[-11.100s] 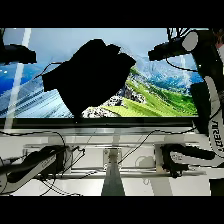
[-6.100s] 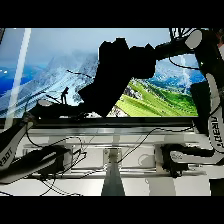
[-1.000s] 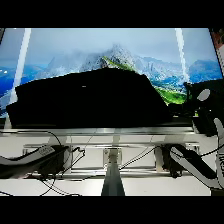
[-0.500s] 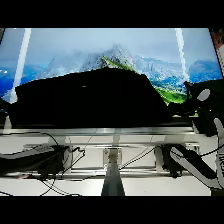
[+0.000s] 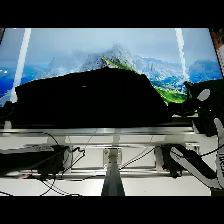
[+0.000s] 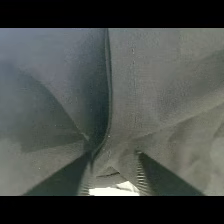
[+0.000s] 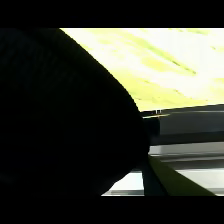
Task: Fold the clothes and pants, and hang the long-sleeved shirts on hangers.
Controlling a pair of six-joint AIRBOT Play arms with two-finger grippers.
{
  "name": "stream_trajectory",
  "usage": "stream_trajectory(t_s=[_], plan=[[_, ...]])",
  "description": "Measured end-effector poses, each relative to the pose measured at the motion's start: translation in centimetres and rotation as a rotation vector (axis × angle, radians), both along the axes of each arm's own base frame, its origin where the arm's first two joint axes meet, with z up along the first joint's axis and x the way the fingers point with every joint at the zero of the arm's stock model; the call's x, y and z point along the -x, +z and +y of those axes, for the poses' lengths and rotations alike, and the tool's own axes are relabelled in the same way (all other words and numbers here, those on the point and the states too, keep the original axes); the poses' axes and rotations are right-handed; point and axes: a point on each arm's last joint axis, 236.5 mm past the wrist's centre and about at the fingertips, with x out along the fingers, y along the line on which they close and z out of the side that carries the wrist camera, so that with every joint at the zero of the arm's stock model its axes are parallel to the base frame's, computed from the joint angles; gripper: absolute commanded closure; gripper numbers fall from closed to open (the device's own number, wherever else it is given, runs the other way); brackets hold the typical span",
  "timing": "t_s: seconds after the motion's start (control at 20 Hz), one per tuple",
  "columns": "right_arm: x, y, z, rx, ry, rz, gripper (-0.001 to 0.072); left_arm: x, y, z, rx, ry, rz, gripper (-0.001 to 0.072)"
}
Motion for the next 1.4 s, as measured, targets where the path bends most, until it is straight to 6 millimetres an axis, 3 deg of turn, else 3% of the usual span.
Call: stream_trajectory(t_s=[0.05,0.1,0.15,0.4,0.55,0.7,0.85,0.95,1.05,1.1,1.2,1.3,1.4], plan=[[0.0,0.0,0.0,-0.001,0.000,0.000,0.0203,0.0,-0.1,-0.1,0.002,-0.006,-0.001,0.0497],[0.0,0.0,0.0,-0.001,-0.001,0.000,0.0203,0.0,-0.2,-0.1,0.004,-0.014,-0.002,0.0554],[0.0,0.0,0.0,-0.002,-0.001,-0.001,0.0203,0.0,-0.2,-0.2,0.005,-0.020,-0.003,0.0686],[-0.5,0.0,-0.1,0.004,-0.006,-0.021,0.0203,-0.3,0.2,-1.0,0.033,-0.060,-0.030,0.0699],[-1.9,0.3,-0.5,0.021,-0.014,-0.074,0.0203,-2.8,2.5,-1.9,0.086,-0.075,-0.158,0.0700],[-4.8,1.7,-1.5,0.055,-0.026,-0.179,0.0202,-8.6,8.3,-2.2,0.160,-0.022,-0.437,0.0700],[-8.6,4.7,-2.8,0.096,-0.037,-0.314,0.0202,-14.0,17.4,-1.7,0.204,0.036,-0.793,0.0700],[-10.8,6.6,-3.5,0.118,-0.043,-0.388,0.0202,-16.1,22.6,-1.0,0.212,0.082,-0.973,0.0700],[-12.4,8.0,-3.9,0.130,-0.047,-0.435,0.0202,-16.9,25.3,-1.3,0.218,0.085,-1.052,0.0701],[-13.1,8.4,-4.1,0.132,-0.051,-0.454,0.0202,-17.0,25.4,-1.6,0.212,0.072,-1.047,0.0701],[-13.8,8.6,-4.1,0.125,-0.055,-0.459,0.0202,-16.6,23.5,-2.4,0.180,0.026,-0.957,0.0700],[-13.7,7.8,-3.6,0.101,-0.036,-0.425,0.0202,-15.2,19.8,-2.7,0.119,-0.027,-0.798,0.0700],[-13.1,6.4,-2.0,0.028,0.016,-0.365,0.0202,-13.0,15.8,-2.2,0.053,-0.068,-0.611,0.0700]])
